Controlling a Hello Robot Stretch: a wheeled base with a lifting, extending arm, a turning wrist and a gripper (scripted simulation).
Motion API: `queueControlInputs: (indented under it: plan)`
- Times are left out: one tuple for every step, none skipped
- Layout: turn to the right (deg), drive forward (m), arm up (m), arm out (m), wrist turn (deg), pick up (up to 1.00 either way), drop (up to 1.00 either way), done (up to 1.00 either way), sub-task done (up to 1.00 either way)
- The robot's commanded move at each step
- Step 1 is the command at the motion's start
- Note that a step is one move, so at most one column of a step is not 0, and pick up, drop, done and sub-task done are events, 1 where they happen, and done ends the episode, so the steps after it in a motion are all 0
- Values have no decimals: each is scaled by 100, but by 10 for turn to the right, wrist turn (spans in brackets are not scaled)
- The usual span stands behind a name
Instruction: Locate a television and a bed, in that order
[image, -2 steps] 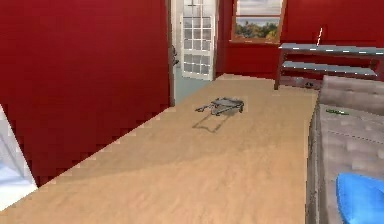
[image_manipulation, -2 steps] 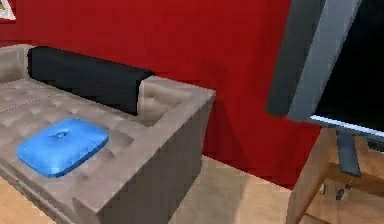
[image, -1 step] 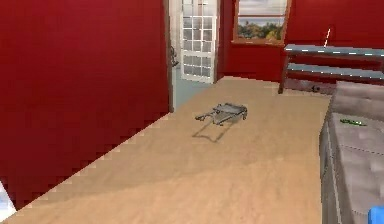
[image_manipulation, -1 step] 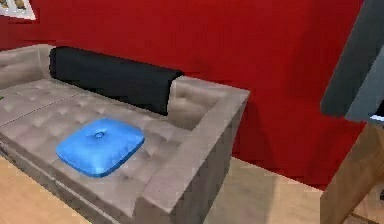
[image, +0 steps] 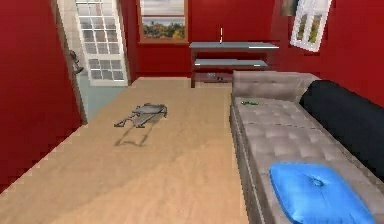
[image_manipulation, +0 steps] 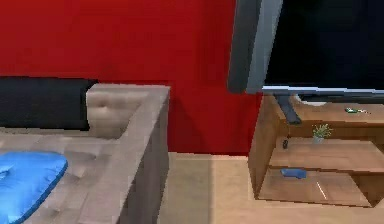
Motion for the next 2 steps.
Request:
queueControlInputs:
  plan:
    - [0, 100, 0, 0, 0, 0, 0, 0, 0]
    - [0, 100, 0, 0, 0, 0, 0, 0, 0]
